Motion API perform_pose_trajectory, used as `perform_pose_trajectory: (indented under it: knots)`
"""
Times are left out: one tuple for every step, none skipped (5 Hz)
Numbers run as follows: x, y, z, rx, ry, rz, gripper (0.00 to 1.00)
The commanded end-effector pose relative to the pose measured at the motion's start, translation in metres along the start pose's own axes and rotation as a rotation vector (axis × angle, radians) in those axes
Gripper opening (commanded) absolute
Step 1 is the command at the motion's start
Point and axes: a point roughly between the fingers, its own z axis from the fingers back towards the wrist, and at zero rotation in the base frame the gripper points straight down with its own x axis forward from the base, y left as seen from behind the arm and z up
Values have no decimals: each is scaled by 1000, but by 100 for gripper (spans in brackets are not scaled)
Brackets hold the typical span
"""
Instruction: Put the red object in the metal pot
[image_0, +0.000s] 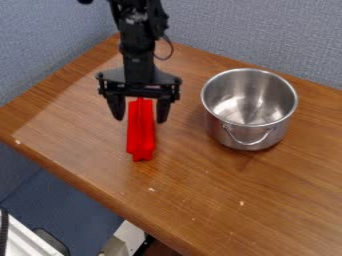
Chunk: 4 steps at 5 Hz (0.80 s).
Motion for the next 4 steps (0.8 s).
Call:
perform_pose_trajectory:
  knots:
    - [1, 6, -4, -13, -24, -18, 100]
    - [-1, 9, -11, -23, -27, -44, 100]
    - [-2, 6, -8, -24, -25, -32, 100]
    - [-3, 2, -6, -25, -21, -24, 100]
